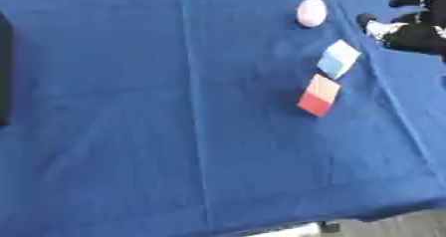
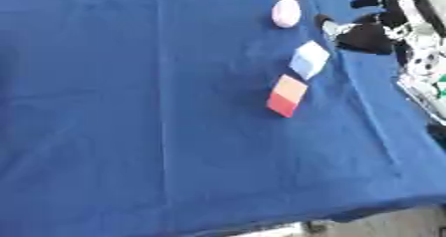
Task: Pick up the objects with one hand, pass them to the other hand, and then place them into the box on the other side of the table.
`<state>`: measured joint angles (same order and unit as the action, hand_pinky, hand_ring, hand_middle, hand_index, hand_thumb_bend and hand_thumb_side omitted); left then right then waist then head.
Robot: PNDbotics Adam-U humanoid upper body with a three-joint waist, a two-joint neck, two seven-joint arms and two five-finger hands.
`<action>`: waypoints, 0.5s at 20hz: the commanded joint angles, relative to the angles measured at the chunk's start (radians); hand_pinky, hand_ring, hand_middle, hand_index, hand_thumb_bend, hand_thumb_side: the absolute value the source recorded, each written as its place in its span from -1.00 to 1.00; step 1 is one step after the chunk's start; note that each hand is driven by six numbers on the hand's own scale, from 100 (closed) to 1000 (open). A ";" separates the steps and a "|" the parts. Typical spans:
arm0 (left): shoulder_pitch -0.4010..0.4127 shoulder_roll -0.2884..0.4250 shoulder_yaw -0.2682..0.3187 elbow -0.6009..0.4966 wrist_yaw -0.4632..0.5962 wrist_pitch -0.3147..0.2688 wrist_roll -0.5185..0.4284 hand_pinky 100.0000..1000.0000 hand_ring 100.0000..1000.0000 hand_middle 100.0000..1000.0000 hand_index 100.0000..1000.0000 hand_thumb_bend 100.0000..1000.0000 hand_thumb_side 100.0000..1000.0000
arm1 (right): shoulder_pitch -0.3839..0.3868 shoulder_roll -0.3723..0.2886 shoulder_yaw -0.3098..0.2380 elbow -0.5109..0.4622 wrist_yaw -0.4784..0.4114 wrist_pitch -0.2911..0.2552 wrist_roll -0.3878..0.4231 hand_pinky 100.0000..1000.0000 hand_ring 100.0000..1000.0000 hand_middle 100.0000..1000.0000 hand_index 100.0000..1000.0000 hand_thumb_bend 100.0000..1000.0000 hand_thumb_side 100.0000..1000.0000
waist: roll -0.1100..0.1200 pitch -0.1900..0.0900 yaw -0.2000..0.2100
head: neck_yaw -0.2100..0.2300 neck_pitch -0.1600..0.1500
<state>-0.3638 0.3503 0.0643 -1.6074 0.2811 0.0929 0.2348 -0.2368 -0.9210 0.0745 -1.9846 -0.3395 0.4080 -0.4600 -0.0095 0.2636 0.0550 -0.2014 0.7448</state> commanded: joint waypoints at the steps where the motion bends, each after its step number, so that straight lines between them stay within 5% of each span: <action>1: -0.008 0.024 0.008 -0.019 0.004 -0.002 0.002 0.57 0.72 0.41 0.48 -0.76 0.81 | -0.006 -0.030 -0.020 -0.015 -0.010 -0.006 -0.007 0.24 0.49 0.33 0.35 -0.30 -1.00 | -0.001 -0.020 0.000 | 0.001 -0.010; 7: -0.007 0.024 0.008 -0.018 0.004 -0.001 0.002 0.57 0.72 0.41 0.48 -0.76 0.81 | -0.009 -0.024 -0.029 -0.015 -0.047 -0.050 -0.044 0.21 0.47 0.30 0.33 -0.34 -1.00 | 0.000 -0.019 -0.001 | 0.002 -0.008; 10: -0.007 0.025 0.007 -0.018 0.004 -0.001 0.002 0.57 0.72 0.41 0.48 -0.76 0.81 | -0.004 -0.030 -0.020 -0.015 -0.040 -0.041 -0.035 0.23 0.49 0.32 0.35 -0.18 -1.00 | 0.000 -0.019 -0.002 | 0.001 -0.008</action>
<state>-0.3638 0.3503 0.0643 -1.6074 0.2811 0.0929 0.2348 -0.2365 -0.9210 0.0637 -1.9846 -0.3797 0.3681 -0.4956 -0.0095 0.2636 0.0549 -0.2004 0.7448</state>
